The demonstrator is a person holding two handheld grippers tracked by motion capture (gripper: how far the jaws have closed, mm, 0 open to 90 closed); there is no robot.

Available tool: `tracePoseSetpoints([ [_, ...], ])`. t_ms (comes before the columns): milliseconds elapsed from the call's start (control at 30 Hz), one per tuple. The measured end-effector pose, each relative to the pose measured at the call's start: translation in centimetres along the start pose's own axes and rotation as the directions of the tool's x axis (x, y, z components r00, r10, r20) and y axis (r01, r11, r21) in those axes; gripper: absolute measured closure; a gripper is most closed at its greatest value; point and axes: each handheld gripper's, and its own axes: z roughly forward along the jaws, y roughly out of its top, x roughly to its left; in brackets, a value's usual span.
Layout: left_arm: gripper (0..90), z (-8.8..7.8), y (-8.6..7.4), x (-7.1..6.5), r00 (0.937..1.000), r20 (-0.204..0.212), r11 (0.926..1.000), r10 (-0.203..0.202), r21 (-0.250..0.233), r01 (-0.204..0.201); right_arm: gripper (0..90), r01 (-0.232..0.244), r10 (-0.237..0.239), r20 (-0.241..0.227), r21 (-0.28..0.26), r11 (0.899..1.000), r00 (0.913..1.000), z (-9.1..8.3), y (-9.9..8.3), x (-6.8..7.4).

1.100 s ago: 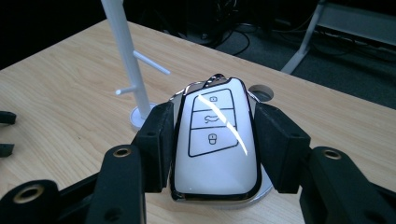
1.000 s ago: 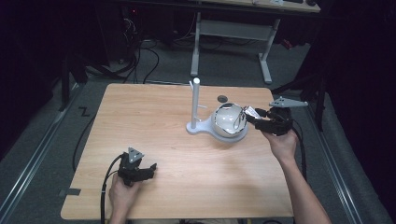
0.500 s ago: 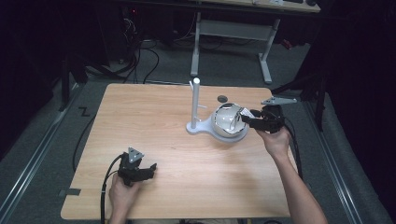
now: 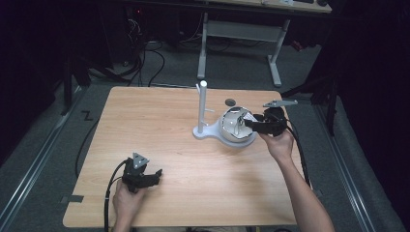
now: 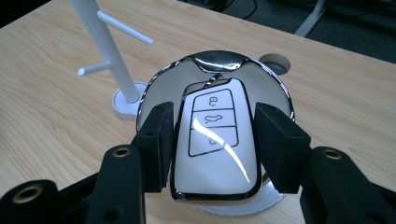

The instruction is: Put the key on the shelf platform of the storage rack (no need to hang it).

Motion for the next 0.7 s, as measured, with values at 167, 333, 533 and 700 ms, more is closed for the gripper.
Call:
tracePoseSetpoints([
  [167, 21.3, 0.0, 0.0, 0.0, 1.0, 0.0, 1.0, 0.0, 0.0, 0.0, 49.9, -0.009, 0.009, -0.003, 0.005, 1.0, 1.0, 1.1, 0.2, 0.0],
  [333, 21.2, 0.0, 0.0, 0.0, 1.0, 0.0, 1.0, 0.0, 0.0, 0.0, 50.0, 0.0, 0.0, 0.0, 0.023, 1.0, 1.0, 2.0, 0.4, 0.2],
  [533, 21.2, 0.0, 0.0, 0.0, 1.0, 0.0, 1.0, 0.0, 0.0, 0.0, 50.0, 0.009, -0.009, 0.004, 0.046, 0.999, 1.0, 3.1, 0.4, 0.4],
  [700, 21.2, 0.0, 0.0, 0.0, 1.0, 0.0, 1.0, 0.0, 0.0, 0.0, 49.9, 0.013, -0.013, -0.001, 0.054, 0.998, 0.9999, 3.8, 0.5, 0.5],
])
